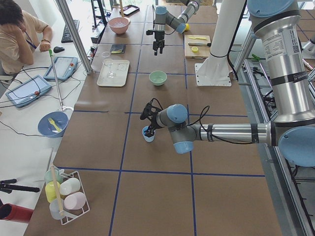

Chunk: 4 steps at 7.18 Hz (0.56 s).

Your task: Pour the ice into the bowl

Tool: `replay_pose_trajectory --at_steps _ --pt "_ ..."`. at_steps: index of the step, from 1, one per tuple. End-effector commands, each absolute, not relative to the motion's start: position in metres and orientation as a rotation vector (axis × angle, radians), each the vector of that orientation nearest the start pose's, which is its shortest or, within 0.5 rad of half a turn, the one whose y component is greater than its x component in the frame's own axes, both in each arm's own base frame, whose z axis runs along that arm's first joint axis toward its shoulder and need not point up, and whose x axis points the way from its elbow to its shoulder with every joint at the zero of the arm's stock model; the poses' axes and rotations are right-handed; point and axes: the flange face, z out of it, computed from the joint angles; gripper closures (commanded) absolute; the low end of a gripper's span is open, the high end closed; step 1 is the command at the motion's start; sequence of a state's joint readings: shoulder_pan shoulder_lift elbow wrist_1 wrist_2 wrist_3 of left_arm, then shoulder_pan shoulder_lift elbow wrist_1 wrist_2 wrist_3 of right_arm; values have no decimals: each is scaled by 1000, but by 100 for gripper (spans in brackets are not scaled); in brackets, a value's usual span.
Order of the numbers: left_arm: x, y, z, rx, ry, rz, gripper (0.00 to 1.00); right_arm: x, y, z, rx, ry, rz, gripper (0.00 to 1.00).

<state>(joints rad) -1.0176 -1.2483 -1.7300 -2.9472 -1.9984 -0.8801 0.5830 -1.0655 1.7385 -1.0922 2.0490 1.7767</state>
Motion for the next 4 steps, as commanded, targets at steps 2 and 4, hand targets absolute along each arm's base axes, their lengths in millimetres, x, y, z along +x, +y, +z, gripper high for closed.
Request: replay_pose_trajectory --at_steps 2,4 --pt "168 -313 600 779 913 -352 1 -488 -414 226 -182 -1206 414 0" --pt "213 -276 605 845 897 -427 1 -485 -411 225 -180 -1211 411 0"
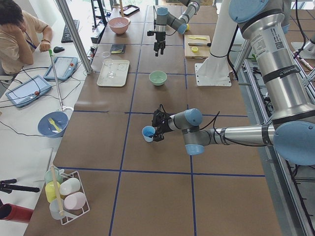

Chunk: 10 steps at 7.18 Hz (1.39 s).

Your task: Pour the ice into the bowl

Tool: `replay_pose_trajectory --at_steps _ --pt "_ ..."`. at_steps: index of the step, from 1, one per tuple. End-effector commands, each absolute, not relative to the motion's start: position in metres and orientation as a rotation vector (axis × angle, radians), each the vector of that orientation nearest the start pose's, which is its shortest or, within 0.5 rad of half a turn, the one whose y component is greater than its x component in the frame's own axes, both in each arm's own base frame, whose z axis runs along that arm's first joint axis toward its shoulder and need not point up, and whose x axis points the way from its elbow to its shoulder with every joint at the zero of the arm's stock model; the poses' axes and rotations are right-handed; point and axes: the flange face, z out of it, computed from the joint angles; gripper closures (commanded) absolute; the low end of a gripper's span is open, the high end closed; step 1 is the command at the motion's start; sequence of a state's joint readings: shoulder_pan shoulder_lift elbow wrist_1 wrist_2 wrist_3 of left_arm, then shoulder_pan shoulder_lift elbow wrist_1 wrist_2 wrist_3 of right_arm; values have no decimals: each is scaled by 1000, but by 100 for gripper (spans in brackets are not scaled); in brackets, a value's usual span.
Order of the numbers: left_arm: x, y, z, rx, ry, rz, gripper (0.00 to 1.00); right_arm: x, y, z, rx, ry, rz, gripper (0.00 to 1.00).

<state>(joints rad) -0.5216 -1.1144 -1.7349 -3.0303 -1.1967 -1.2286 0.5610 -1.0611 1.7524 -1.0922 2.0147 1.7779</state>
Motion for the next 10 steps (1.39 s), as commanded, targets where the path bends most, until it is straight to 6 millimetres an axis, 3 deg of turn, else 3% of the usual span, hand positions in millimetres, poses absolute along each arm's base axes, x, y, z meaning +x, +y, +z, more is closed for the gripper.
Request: replay_pose_trajectory --at_steps 1,2,3,4,6,7,8,9,10 --pt "225 -266 605 884 892 -429 1 -484 -410 224 -179 -1214 410 0" --pt "241 -250 609 924 891 -451 1 -482 -410 223 -179 -1216 409 0" --pt "246 -246 621 993 814 -444 1 -481 -410 223 -177 -1217 407 0" --pt "250 -247 628 1033 762 -440 1 -480 -410 225 -177 -1215 409 0" --pt "279 -253 646 1099 707 -451 1 -479 -411 229 -177 -1208 408 0" --pt "280 -253 649 1112 697 -454 1 -479 -410 234 -177 -1203 408 0" --pt "293 -258 646 1168 684 -488 1 -479 -410 235 -177 -1201 409 0" --pt "321 -261 643 1177 699 -505 1 -479 -410 235 -178 -1201 407 0" --pt "331 -262 644 1184 685 -479 1 -478 -410 235 -177 -1201 409 0"
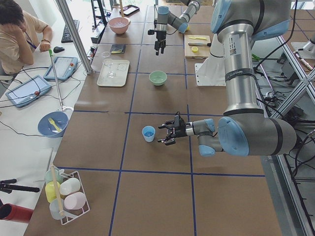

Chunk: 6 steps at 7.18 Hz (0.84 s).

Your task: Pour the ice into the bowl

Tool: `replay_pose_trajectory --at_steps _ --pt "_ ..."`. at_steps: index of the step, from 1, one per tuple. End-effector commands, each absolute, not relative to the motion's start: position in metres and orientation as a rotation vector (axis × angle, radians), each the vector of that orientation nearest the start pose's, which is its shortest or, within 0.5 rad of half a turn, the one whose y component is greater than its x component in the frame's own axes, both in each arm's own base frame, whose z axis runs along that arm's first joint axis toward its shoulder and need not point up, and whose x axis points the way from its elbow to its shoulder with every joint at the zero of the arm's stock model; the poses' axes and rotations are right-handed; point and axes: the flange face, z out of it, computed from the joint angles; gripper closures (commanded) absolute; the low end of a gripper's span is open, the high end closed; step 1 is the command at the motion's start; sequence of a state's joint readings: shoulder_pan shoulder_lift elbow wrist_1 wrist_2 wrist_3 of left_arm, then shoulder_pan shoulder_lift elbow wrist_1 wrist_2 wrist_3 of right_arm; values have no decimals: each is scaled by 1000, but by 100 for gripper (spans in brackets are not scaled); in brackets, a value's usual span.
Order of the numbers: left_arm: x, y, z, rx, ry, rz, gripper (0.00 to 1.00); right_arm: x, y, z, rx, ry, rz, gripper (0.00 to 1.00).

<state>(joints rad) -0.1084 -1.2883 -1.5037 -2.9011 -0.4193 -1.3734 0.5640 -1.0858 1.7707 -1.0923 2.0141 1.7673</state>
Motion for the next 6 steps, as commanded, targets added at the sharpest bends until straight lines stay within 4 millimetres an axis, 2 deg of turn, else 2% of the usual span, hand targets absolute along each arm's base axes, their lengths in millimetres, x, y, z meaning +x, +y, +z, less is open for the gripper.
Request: replay_pose_trajectory --at_steps 1,3,4,6 --pt "331 -262 654 1192 652 -447 1 -478 -410 234 -177 -1203 408 0" --pt "329 -268 658 1191 641 -459 1 -478 -410 234 -177 -1203 408 0" --pt "331 -277 652 1198 641 -487 1 -478 -410 234 -177 -1203 408 0" --pt "338 -301 653 1188 630 -527 1 -478 -410 235 -177 -1201 409 0"
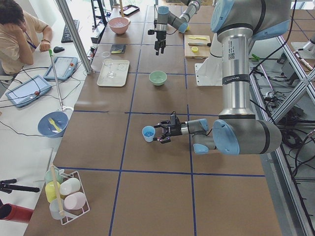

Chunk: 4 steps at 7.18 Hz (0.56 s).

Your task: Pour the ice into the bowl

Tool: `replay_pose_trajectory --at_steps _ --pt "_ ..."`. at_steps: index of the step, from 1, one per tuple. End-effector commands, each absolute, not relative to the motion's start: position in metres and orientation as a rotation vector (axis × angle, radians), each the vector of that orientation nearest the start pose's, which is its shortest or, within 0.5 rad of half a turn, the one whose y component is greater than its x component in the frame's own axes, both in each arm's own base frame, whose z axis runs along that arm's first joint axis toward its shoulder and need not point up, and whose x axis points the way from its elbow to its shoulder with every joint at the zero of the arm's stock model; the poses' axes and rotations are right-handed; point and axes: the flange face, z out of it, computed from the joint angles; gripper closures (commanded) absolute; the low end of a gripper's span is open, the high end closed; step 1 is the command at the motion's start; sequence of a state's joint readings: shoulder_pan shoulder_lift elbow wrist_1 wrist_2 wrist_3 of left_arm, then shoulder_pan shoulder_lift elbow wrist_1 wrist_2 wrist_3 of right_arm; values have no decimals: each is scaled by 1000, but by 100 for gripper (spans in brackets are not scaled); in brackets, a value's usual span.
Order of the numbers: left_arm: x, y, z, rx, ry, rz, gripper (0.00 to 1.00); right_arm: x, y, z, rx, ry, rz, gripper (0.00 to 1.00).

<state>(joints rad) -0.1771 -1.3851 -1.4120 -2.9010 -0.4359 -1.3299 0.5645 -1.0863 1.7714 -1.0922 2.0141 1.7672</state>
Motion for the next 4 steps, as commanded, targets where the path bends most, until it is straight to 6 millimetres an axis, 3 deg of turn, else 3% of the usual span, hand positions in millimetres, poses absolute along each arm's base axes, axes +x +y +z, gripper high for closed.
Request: replay_pose_trajectory --at_steps 1,4 --pt "338 -311 656 1186 620 -541 1 -479 -409 235 -178 -1201 407 0" --pt "333 -326 655 1170 618 -563 1 -478 -409 232 -178 -1207 404 0"
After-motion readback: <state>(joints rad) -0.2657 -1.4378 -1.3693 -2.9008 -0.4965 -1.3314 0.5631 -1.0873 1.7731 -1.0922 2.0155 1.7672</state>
